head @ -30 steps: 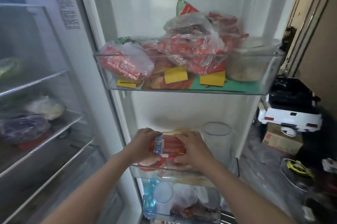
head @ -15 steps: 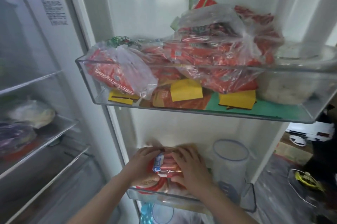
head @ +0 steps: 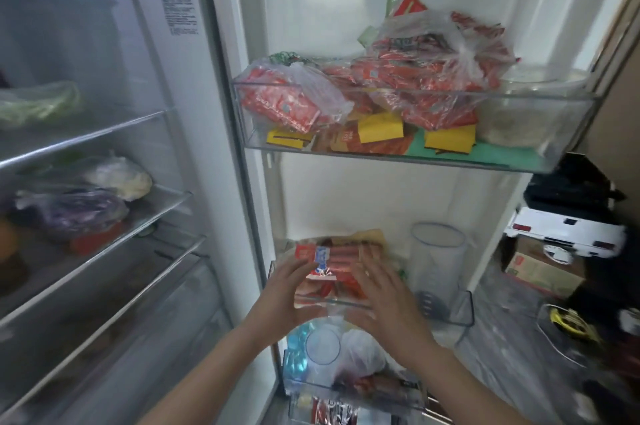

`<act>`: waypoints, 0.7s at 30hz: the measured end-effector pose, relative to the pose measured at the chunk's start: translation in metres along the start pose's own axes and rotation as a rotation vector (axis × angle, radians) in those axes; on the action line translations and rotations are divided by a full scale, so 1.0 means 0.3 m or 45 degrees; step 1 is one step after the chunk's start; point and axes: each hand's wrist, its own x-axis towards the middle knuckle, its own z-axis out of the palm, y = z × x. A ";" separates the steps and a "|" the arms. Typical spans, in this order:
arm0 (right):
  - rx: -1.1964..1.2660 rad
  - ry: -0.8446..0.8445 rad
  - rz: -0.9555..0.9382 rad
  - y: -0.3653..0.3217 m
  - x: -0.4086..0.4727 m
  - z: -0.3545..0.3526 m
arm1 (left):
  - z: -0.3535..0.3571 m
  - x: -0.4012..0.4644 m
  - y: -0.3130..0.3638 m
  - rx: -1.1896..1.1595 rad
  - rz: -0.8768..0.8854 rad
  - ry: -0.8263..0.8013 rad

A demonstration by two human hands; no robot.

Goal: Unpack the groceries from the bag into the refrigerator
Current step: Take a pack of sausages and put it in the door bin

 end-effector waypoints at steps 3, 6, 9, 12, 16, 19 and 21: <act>0.046 -0.041 0.024 -0.080 -0.121 -0.028 | -0.011 -0.107 0.068 -0.025 0.032 -0.004; 0.067 -0.042 0.000 -0.164 -0.222 -0.047 | -0.029 -0.230 0.146 -0.041 0.023 -0.009; 0.082 -0.081 -0.033 -0.244 -0.321 -0.048 | -0.051 -0.387 0.204 -0.028 -0.066 -0.006; 0.136 -0.159 -0.070 -0.329 -0.424 -0.041 | -0.072 -0.568 0.237 -0.013 -0.163 0.034; 0.192 -0.176 -0.191 -0.466 -0.596 -0.026 | -0.121 -0.859 0.320 0.003 -0.276 0.131; 0.168 -0.207 -0.324 -0.583 -0.763 -0.019 | -0.148 -1.132 0.401 0.045 -0.371 0.191; 0.196 -0.231 -0.424 -0.662 -0.884 -0.005 | -0.163 -1.327 0.466 0.080 -0.438 0.248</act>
